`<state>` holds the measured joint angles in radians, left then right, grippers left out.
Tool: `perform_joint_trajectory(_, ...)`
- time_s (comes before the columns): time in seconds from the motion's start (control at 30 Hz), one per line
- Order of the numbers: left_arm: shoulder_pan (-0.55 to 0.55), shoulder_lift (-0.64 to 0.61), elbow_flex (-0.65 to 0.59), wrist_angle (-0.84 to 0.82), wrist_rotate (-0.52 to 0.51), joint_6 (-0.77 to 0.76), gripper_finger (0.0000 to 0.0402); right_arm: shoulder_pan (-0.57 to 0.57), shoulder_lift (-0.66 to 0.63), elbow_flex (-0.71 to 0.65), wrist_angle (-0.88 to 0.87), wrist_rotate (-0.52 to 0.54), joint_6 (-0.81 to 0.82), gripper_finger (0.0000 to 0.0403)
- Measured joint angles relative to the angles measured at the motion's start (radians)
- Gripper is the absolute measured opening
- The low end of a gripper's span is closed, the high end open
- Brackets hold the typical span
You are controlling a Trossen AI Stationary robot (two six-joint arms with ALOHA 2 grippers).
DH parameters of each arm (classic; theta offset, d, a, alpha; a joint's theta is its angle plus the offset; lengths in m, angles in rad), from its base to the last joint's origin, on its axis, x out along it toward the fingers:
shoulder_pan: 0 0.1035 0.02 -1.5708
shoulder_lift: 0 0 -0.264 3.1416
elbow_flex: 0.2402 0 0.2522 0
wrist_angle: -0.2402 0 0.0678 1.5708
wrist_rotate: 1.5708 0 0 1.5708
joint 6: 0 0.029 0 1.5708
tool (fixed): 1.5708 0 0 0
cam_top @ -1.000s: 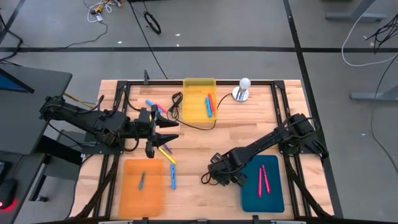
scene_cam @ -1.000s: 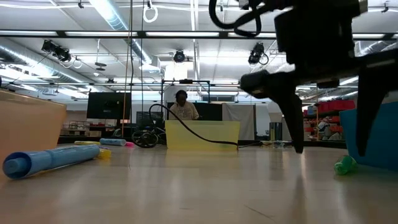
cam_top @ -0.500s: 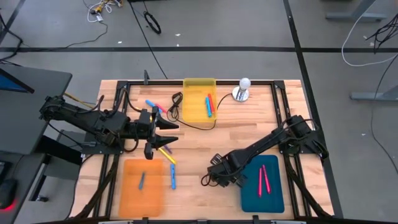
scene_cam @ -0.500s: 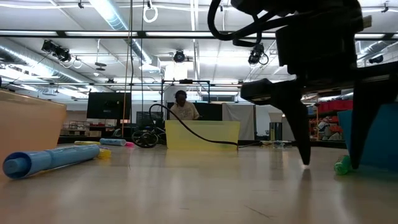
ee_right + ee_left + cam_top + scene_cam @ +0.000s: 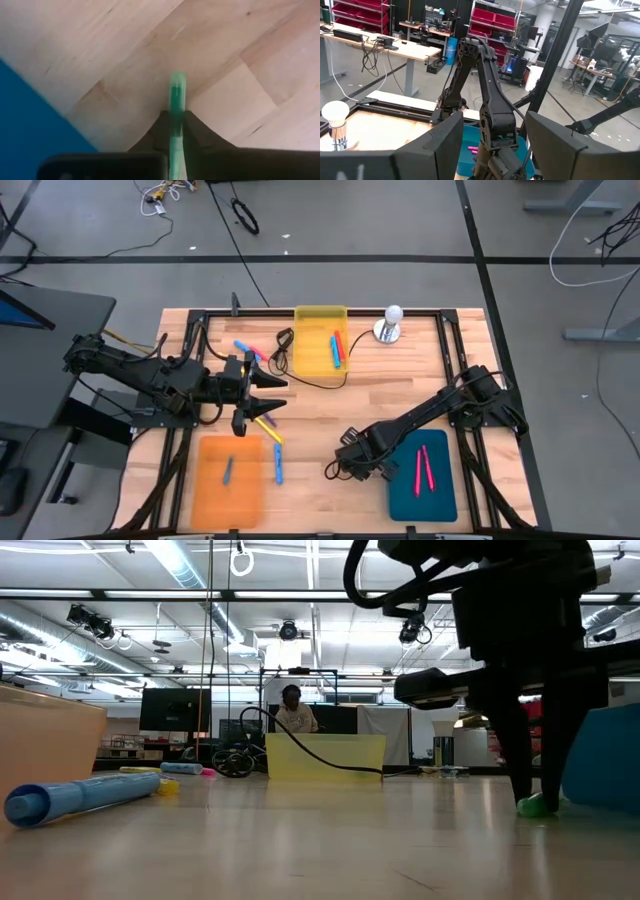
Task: Pick & Place Markers
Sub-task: Put the green pen into the orange bin
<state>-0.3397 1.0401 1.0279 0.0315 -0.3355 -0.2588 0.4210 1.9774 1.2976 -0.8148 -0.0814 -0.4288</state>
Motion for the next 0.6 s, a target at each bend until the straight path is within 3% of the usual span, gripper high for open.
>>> perform_joint_trajectory(0.37, 0.002, 0.000, 0.000, 0.001, -0.003, 0.007, 0.0223, -0.006, -0.107, -0.001, -0.070, 0.048, 0.034, 0.0016)
perform_joint_trajectory(0.6, 0.002, 0.000, 0.000, 0.001, -0.005, 0.007, 0.0223, -0.024, -0.240, -0.001, -0.048, 0.055, 0.178, 0.0015)
